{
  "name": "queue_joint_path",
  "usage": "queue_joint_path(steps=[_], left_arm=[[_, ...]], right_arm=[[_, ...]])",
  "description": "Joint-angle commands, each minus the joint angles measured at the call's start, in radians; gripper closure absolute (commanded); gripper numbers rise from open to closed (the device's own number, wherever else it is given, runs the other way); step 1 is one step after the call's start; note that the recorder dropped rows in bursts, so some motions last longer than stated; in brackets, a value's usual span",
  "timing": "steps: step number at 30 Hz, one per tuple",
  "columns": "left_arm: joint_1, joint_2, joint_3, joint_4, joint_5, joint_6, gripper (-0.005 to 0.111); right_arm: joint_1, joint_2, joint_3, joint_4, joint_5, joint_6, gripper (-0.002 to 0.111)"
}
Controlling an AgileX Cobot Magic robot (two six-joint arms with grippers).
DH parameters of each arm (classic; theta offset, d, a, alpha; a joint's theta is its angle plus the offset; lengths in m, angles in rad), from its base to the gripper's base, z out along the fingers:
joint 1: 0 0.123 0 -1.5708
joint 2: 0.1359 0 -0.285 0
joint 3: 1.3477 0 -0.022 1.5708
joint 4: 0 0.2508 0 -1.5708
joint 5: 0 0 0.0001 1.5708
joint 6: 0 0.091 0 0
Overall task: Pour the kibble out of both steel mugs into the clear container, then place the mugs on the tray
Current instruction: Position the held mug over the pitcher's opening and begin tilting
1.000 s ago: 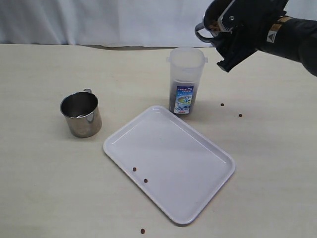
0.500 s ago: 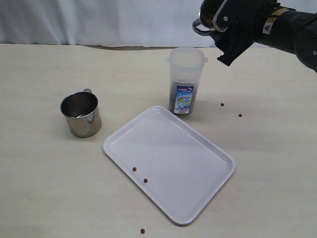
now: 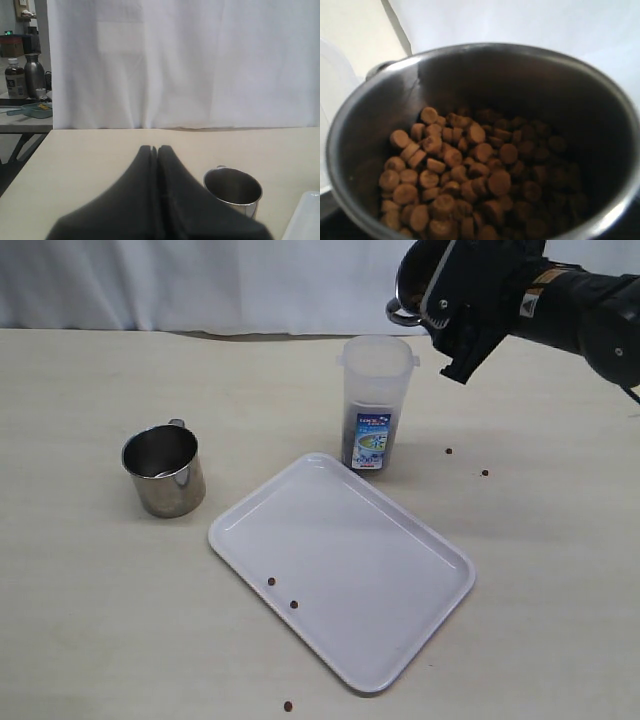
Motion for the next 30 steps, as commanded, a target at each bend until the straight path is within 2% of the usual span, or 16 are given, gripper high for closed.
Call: queue_joint_path(steps=[1,30], left_arm=[[-0.007,-0.003,0.003,0.005,-0.005,-0.002,0.107],[-0.007,-0.003,0.003,0.005,-0.012,-0.002,0.107]], right_arm=[[0.002,-0.006,-0.011,0.009,-0.054,-0.076,0.103],[0.002,0.044,-0.011,0.009,-0.164,-0.198,0.103]])
